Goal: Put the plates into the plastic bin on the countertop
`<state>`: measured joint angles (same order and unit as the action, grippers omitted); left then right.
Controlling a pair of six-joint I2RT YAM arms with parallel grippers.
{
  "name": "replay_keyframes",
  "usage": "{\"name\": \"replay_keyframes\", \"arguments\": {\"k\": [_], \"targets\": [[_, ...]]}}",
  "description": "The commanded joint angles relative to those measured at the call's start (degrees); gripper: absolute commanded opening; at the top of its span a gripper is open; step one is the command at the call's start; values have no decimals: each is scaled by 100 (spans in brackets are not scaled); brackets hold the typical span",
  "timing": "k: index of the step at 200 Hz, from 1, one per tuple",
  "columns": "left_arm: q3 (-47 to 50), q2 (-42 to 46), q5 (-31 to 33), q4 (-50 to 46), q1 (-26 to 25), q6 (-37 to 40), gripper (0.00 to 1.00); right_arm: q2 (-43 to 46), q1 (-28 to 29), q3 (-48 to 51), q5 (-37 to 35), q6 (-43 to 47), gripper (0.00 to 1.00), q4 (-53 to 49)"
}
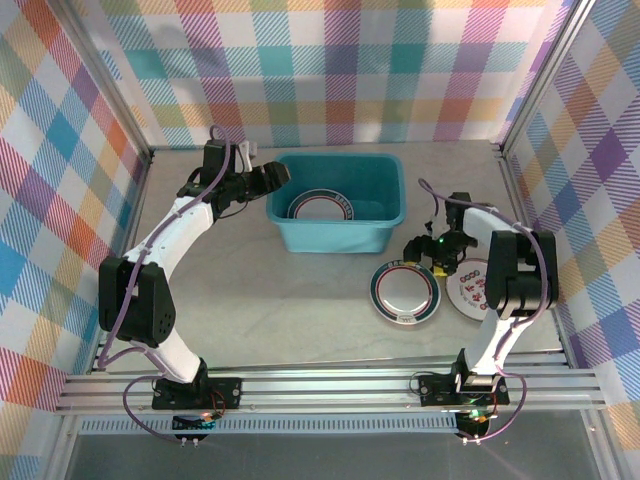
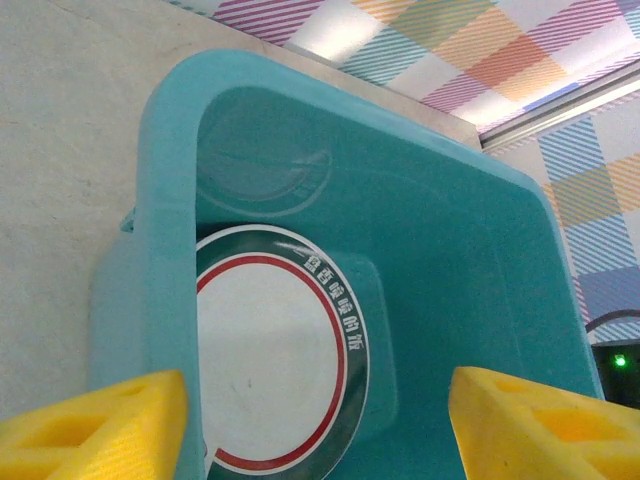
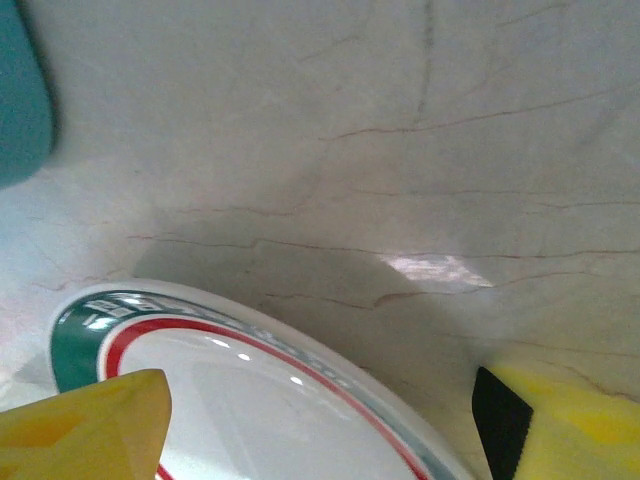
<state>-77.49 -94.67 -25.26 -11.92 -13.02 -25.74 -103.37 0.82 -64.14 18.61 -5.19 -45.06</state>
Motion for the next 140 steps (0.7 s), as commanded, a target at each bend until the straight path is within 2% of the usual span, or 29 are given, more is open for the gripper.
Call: {"name": "replay_keyframes", "arguments": {"k": [1, 91, 140], "targets": [[-11, 27, -173, 50, -43, 148, 70, 55, 261, 125, 221, -246, 79, -60], [159, 177, -208, 59, -43, 178, 70, 304, 806, 451, -56, -741, 69, 152], [169, 169, -269, 76, -43, 179, 70, 554, 1017, 772, -234, -1086, 60, 313]]}}
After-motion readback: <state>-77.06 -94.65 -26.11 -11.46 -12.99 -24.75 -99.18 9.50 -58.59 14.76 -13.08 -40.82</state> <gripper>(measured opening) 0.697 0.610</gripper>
